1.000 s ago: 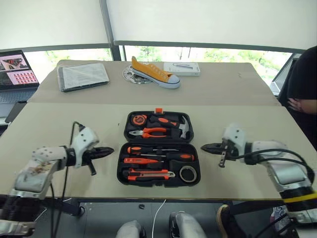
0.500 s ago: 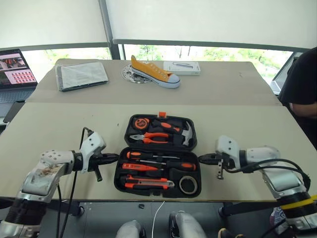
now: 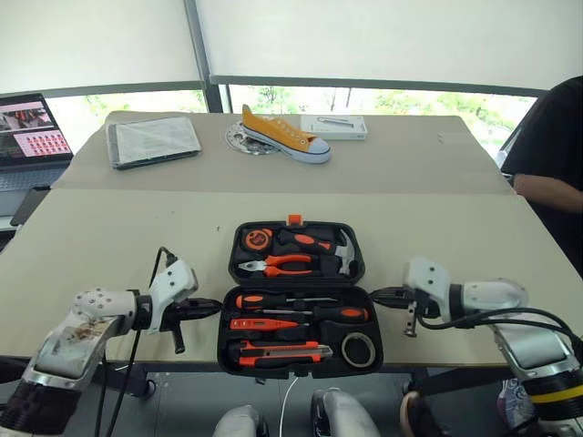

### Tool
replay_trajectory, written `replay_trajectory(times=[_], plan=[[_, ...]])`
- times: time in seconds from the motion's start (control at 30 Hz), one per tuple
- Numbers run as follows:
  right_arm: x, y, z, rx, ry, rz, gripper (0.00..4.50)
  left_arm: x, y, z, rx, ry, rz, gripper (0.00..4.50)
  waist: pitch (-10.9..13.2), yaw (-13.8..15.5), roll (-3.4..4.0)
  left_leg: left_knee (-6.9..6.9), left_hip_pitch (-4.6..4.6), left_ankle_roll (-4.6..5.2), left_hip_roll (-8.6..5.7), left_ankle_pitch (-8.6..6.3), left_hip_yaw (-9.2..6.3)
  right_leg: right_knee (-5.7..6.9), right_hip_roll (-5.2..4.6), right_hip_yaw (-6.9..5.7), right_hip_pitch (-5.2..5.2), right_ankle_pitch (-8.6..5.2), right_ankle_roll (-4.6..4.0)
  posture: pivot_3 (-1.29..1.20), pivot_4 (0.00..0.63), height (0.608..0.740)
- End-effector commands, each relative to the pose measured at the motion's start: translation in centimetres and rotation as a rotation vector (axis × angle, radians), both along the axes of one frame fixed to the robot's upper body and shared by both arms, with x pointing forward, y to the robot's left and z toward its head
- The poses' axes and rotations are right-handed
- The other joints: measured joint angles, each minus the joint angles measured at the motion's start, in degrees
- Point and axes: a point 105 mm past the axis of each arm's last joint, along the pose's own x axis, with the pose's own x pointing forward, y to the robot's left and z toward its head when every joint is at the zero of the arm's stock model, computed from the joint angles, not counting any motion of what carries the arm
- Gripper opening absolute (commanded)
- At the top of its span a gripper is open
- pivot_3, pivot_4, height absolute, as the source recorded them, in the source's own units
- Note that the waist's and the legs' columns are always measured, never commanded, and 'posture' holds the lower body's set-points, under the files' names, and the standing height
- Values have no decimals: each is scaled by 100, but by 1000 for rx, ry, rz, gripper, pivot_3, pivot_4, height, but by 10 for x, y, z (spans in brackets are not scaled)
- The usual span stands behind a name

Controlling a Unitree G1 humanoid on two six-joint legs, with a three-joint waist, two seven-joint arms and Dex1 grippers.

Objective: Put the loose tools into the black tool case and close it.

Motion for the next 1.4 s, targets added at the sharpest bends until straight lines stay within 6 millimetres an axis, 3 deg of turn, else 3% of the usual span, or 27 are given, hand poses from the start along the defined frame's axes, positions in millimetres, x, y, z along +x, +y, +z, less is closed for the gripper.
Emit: replay_trajectory(times=[0.03,0.17,0.23,0.3,0.4,0.57,0.63,0.7,0.93,0.97,1.3,1.4], plan=[[11,-6,31,124,33,-116,1432,27,26,28,-68,-8,177,1044,0,1,0,2,0,0,0,0,0,4,0,0,1,3,-5,0,150,733],[28,-1,49,230,87,-202,2961,48,18,49,-211,53,266,2659,1,-23,-2,12,-5,2,-1,1,-4,0,4,2,3,16,-4,0,150,733],[35,6,54,266,118,-231,3267,56,7,56,-284,109,293,3174,0,-31,-2,11,-6,3,-4,1,-4,-1,4,2,17,23,-15,0,150,733],[43,16,53,286,174,-252,3295,66,-9,62,-384,173,313,3851,0,-42,-2,12,-7,5,-8,2,-7,-3,5,3,21,24,-15,0,150,733],[52,27,46,253,206,-276,3295,70,-31,57,-413,234,287,3851,0,-61,-2,26,-8,8,-12,4,-11,-6,5,-2,19,25,-13,0,150,733],[63,33,36,223,237,-332,3295,72,-37,42,-368,255,302,3851,0,-93,-2,13,-9,7,-12,4,-12,-8,4,-5,7,27,-12,0,150,733],[65,33,31,210,258,-356,3295,73,-39,38,-357,248,300,3438,0,-86,-2,11,-16,7,-13,4,-11,-8,3,-8,-2,27,-13,0,150,733],[67,32,27,206,276,-381,2295,74,-42,38,-371,254,300,2960,0,-87,-2,12,-19,6,-13,4,-6,-5,2,-11,-7,27,-13,0,150,733],[72,32,26,264,321,-439,110,72,-43,36,-386,257,308,511,0,-84,-2,29,-1,2,-13,6,-4,1,-6,-2,18,32,-6,0,150,733],[72,33,26,267,323,-442,0,71,-43,35,-387,258,308,168,0,-84,-2,28,-3,2,-14,6,-4,0,-10,3,22,35,-1,0,150,733],[79,33,36,313,299,-472,0,71,-45,40,-410,224,296,75,-1,-84,-1,29,-1,2,-18,9,-5,-2,-14,4,25,49,4,0,150,733],[88,39,54,350,173,-448,0,82,-46,63,-459,93,280,75,-1,-84,-1,30,-2,2,-18,9,-4,-3,-14,4,25,49,4,0,150,733]])
